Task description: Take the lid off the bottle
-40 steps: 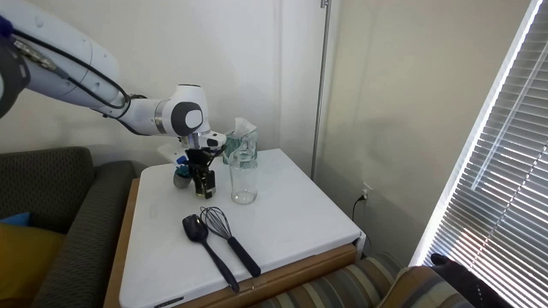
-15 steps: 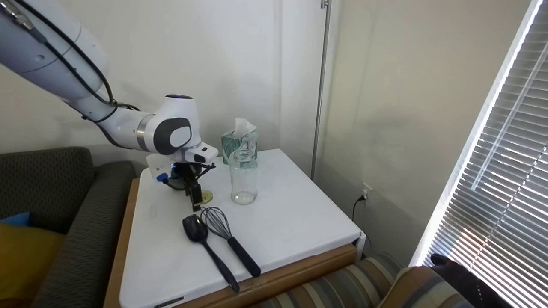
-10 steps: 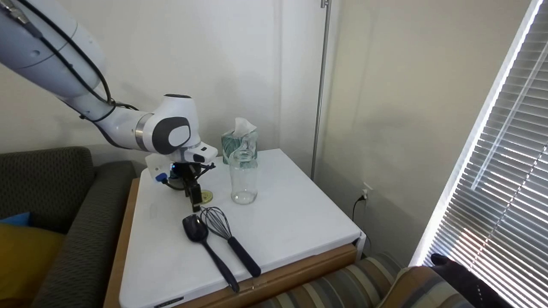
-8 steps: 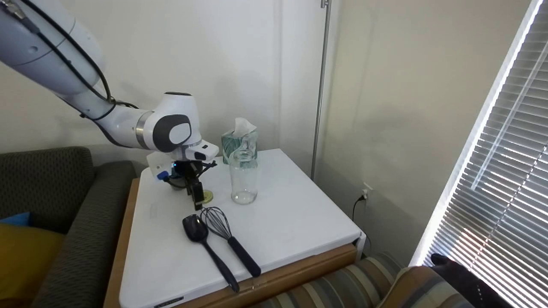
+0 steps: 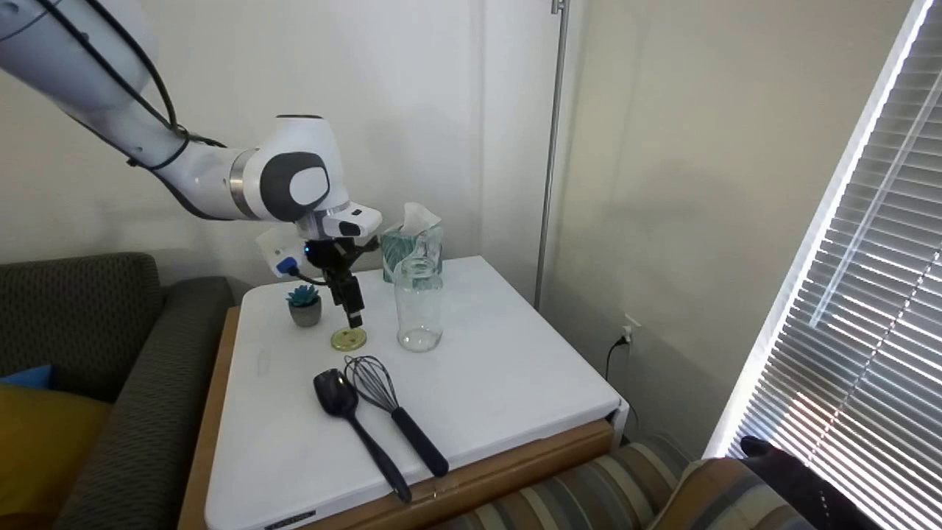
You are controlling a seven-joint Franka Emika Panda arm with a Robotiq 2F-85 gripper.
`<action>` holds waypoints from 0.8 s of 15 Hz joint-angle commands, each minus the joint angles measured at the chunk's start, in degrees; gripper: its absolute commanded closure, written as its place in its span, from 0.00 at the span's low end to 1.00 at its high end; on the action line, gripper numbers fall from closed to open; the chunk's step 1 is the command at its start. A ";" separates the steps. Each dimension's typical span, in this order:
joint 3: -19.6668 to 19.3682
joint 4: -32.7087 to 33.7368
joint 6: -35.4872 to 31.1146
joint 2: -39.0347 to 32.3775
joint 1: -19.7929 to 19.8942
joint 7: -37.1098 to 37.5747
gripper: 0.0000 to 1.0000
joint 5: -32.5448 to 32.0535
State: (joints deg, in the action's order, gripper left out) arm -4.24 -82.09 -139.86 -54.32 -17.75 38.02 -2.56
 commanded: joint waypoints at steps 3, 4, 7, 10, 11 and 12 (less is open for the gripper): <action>3.62 -5.62 -2.96 7.14 2.10 -6.76 0.00 2.53; 4.05 -5.74 -3.06 7.78 2.35 -7.78 0.00 3.25; 3.90 -5.73 -2.14 10.18 2.32 -9.31 0.00 4.25; 3.21 -4.86 -0.43 12.13 1.93 -10.09 0.00 3.55; 3.16 -3.99 2.21 12.95 1.68 -10.43 0.00 3.17; 3.06 -3.58 3.72 13.54 1.45 -10.72 0.00 2.76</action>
State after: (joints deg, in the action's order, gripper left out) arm -1.40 -84.49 -140.59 -44.31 -16.54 29.67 0.46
